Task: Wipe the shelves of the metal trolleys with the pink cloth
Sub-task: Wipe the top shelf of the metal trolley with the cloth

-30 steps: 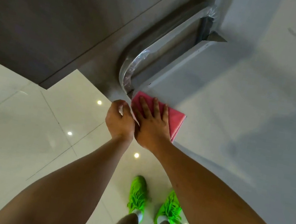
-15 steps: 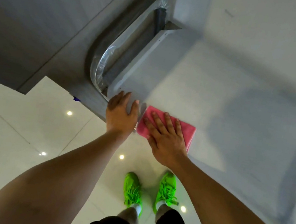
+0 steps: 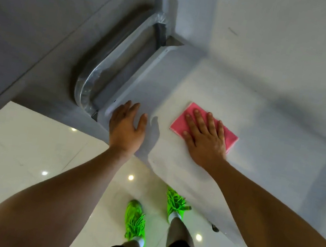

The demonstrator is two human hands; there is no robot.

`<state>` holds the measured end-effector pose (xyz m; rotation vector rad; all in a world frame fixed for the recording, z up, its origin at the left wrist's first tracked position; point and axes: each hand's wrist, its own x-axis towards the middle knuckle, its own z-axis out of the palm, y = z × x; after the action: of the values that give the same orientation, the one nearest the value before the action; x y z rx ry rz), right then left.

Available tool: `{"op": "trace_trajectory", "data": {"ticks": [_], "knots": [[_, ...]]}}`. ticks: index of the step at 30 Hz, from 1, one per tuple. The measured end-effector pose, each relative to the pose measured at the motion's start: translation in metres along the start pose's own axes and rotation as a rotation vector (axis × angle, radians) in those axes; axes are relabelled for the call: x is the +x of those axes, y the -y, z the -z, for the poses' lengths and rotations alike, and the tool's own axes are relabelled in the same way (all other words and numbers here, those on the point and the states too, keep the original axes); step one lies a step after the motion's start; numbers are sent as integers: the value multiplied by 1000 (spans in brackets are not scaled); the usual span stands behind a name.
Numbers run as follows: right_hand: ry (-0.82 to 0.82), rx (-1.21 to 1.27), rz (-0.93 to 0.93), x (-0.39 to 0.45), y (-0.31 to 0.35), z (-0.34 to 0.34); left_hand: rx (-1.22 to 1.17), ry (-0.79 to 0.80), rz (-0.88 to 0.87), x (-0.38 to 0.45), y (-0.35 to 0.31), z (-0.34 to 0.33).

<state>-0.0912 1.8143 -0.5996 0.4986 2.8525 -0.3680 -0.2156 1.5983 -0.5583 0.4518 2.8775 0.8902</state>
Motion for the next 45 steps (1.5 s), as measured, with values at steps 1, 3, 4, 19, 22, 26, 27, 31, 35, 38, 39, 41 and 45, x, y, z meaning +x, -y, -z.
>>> {"op": "trace_trajectory", "data": {"ticks": [1, 3, 4, 19, 22, 26, 27, 31, 35, 38, 39, 41, 45], "knots": [[-2, 8, -9, 9, -7, 3, 14, 13, -2, 4, -6, -5], [-12, 14, -18, 26, -18, 9, 40, 21, -15, 9, -18, -15], [-16, 16, -24, 34, -23, 13, 51, 20, -24, 11, -24, -20], [-67, 20, 9, 178, 25, 42, 96, -87, -35, 36, -25, -23], [-55, -10, 73, 194, 45, 42, 115, -127, -59, 38, -20, -19], [-4, -14, 149, 201, 79, 36, 113, -177, -84, 35, -6, -11], [6, -10, 175, 199, 89, 33, 108, -205, -95, 33, -2, -10], [12, 1, 298, 177, 127, 18, 76, -274, -119, 22, 13, 1], [42, -28, 425, 141, 166, 1, 32, -339, -146, 10, 26, 13], [93, -63, 514, 110, 188, -9, -28, -359, -112, 1, 33, 22], [90, -83, 542, 98, 192, -12, -37, -364, -101, -1, 35, 25], [76, -98, 586, 75, 196, -15, -31, -376, -97, -5, 36, 29], [78, -95, 651, 37, 178, -18, -60, -376, -121, -7, 30, 33]]}}
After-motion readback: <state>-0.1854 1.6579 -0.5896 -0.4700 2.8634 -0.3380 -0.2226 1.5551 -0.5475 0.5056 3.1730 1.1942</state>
